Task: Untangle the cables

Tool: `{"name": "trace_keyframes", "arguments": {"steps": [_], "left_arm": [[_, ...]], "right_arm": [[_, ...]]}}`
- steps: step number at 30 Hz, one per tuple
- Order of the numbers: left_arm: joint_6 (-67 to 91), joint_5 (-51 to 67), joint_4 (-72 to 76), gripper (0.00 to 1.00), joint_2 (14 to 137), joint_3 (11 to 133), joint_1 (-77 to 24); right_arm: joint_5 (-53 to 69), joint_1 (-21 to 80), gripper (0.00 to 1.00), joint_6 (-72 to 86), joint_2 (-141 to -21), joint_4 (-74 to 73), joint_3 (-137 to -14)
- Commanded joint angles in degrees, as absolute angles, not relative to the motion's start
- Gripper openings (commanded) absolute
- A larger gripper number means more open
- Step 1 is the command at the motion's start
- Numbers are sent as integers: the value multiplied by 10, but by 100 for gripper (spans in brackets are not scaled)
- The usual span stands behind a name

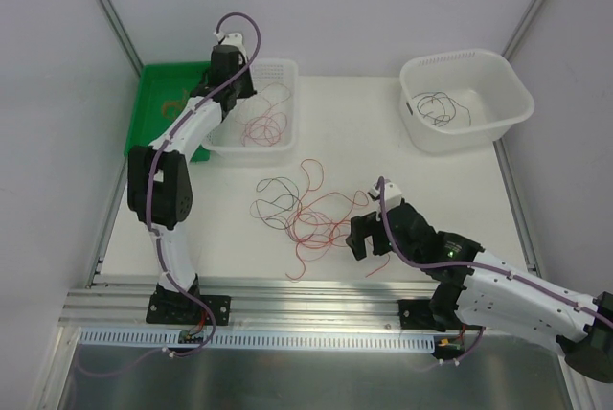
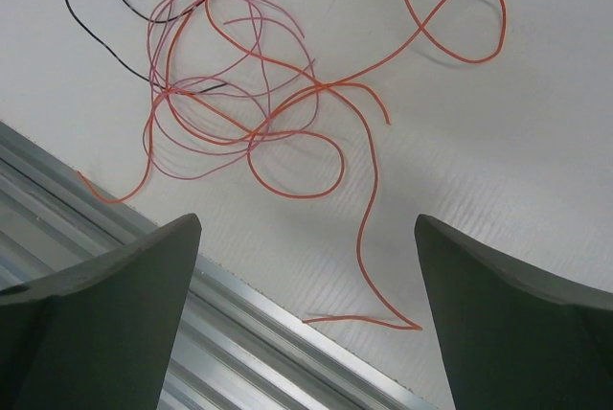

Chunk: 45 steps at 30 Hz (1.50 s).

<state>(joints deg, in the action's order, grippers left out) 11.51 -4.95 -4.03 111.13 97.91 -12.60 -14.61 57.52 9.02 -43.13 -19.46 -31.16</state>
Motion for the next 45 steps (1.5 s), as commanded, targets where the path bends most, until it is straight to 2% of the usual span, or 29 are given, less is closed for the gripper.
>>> {"name": "trace_keyframes", "arguments": {"steps": [1,3,4,6,7,12,16,21,24,29,33,35,45], "left_arm": [[149,-18,-43,16,1115,951,-116],[158,-10,-54,25,1113,944,-114],[162,-3,-58,37,1101,941,-113],[174,-1,-71,51,1070,925,-113],[180,23,-76,66,1057,909,-113],[232,92,-97,99,936,823,-115],[253,126,-119,99,843,740,-130],[234,109,-141,99,707,620,-191],[225,78,-158,99,650,533,-253],[271,55,-178,99,586,455,-327],[314,21,-178,99,572,396,-356],[334,11,-178,99,577,387,-362],[345,-16,-162,96,633,384,-374]], "right_arm": [[-158,574,100,104,-426,-205,-323],[-161,573,100,107,-424,-208,-323],[-167,574,99,109,-424,-216,-324],[-172,573,100,114,-426,-228,-327],[-177,573,100,118,-431,-230,-327],[-174,573,100,129,-457,-236,-340],[-164,573,99,141,-486,-228,-358],[-137,574,97,145,-554,-213,-386],[-120,574,90,148,-596,-207,-407],[-108,573,67,143,-664,-193,-446],[-91,572,54,131,-734,-182,-483],[-87,570,51,122,-776,-171,-497],[-79,554,43,111,-930,-135,-561]]}}
